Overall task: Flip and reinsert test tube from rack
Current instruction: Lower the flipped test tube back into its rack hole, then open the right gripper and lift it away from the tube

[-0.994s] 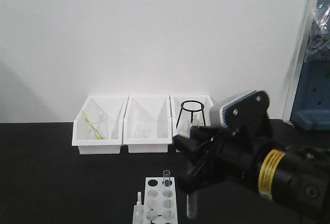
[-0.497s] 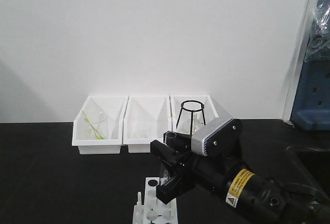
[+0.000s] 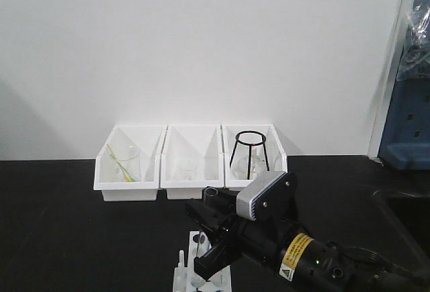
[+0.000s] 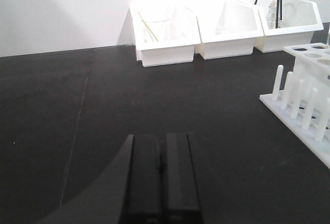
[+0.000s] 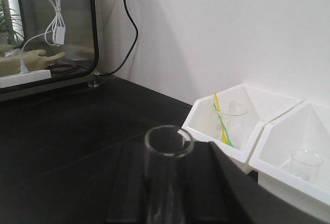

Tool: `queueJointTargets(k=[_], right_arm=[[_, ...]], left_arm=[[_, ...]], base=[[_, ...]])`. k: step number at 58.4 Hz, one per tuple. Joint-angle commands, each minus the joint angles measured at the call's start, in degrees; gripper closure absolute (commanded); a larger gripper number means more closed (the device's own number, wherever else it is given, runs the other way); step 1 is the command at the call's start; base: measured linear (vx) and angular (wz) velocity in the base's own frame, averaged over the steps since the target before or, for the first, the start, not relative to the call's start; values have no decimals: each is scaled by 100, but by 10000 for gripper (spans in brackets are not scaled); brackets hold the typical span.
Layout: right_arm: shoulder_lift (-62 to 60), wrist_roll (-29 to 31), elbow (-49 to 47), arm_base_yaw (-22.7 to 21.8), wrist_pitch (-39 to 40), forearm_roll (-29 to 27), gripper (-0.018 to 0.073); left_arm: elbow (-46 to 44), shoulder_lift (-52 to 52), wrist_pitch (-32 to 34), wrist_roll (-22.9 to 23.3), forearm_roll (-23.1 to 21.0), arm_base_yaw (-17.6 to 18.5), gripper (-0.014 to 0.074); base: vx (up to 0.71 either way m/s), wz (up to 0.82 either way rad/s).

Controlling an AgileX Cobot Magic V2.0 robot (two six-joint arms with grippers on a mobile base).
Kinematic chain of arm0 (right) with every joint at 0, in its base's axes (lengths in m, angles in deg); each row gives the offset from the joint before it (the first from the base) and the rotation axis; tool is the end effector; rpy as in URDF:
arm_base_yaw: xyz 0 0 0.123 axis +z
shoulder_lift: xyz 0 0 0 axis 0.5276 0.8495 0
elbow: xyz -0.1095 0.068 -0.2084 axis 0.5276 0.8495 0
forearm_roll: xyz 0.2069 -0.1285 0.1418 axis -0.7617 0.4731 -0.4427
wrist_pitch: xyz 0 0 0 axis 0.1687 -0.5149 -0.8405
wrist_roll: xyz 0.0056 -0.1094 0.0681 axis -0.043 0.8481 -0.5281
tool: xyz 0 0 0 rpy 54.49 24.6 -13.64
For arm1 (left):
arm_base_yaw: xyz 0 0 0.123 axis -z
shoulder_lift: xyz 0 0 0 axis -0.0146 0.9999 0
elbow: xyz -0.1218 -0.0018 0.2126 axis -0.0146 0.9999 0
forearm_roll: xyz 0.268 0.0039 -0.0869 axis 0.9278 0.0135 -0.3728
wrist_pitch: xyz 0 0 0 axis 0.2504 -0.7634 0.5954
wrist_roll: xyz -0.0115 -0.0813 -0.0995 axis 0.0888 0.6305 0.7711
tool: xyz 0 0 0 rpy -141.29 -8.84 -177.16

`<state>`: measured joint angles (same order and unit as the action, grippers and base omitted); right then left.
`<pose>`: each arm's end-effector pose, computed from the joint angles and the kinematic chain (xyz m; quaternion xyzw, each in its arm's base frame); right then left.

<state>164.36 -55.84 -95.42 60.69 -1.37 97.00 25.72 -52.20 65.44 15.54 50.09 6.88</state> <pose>0.3377 0.2353 0.1835 -0.2966 0.6376 0.2832 0.6522 0.1632 -0.0120 0.1799 0.0344 0.7563 -0.0126 0.6531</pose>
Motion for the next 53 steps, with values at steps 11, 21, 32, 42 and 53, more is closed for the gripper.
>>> queueJointTargets(k=[11,21,32,42,53], right_arm=[[167,69,-186,-13,441,22,570],[550,69,-186,-12,446,32,570],[830,69,-186,-12,562,32,569],[892,69,-186,-12,643,25,550],[892,69,-186,-12,659,24,419]], left_arm=[[-23,-45,459,50,-27,1,602],[-23,-45,459,50,-27,1,602],[-23,-45,459,50,-27,1,602],[-23,-45,459,50,-27,1,602],[-23,-45,459,50,-27,1,602]], base=[[0,0],[0,0],[0,0],[0,0],[0,0]])
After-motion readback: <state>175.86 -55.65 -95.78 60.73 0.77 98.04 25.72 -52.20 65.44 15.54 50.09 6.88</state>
